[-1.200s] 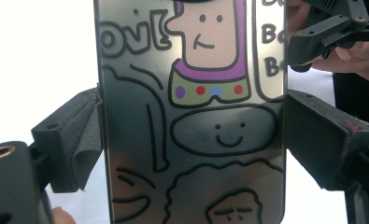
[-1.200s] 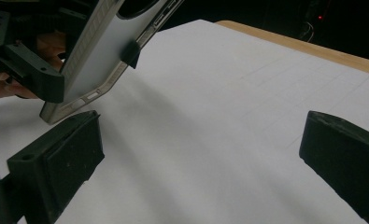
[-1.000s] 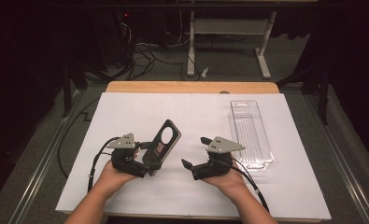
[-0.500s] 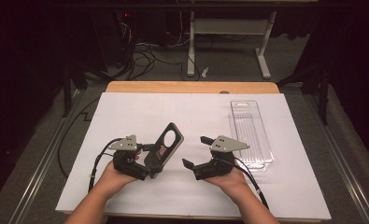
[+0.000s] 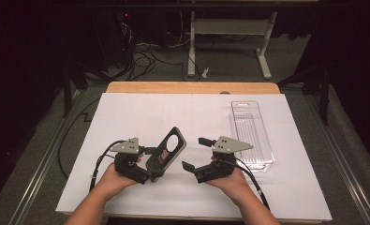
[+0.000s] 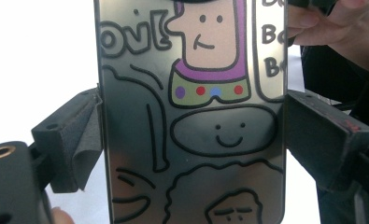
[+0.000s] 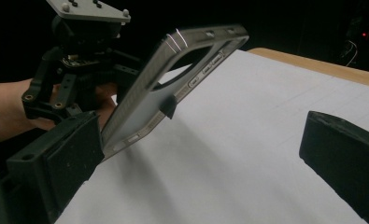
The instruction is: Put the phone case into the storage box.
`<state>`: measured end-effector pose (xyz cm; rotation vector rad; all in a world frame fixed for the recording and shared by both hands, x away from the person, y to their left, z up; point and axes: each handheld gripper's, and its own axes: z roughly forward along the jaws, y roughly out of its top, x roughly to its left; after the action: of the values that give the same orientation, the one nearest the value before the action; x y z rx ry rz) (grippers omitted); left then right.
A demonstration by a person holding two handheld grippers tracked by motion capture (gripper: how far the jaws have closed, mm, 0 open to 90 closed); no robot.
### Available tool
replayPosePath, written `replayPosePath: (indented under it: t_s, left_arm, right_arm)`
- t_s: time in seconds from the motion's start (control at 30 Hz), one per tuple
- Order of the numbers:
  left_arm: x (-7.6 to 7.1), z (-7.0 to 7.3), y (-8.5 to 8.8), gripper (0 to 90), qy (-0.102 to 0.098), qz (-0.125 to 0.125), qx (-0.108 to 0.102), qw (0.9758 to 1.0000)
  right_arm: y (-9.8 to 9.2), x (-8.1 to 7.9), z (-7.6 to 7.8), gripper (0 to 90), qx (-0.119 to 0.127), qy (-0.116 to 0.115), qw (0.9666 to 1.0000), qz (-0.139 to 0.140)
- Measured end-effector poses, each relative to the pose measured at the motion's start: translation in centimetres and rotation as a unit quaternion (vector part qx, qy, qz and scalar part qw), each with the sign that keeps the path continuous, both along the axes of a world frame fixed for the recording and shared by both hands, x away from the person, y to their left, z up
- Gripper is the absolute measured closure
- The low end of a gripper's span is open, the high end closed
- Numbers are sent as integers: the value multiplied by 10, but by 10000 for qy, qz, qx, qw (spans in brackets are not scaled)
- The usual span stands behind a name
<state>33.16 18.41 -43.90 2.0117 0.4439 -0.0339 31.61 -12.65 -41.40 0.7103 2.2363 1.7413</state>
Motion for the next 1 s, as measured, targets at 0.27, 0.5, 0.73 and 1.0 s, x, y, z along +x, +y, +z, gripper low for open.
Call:
replayPosePath:
  t_s: [0.27,0.5,0.73,1.0]
  left_arm:
    - [-2,0,-2,130,13,-179,3,9998]
    - [-4,1,-4,130,36,-454,-57,9989]
    - [-6,2,-5,130,91,-684,-111,9976]
    - [-8,3,-6,130,124,-927,-148,9955]
  right_arm:
    - [0,-2,3,2,148,-3,9998,163]
    - [0,-2,4,1,311,68,9989,332]
    - [0,-2,4,2,422,126,9977,510]
    - [-1,-3,6,1,542,141,9962,669]
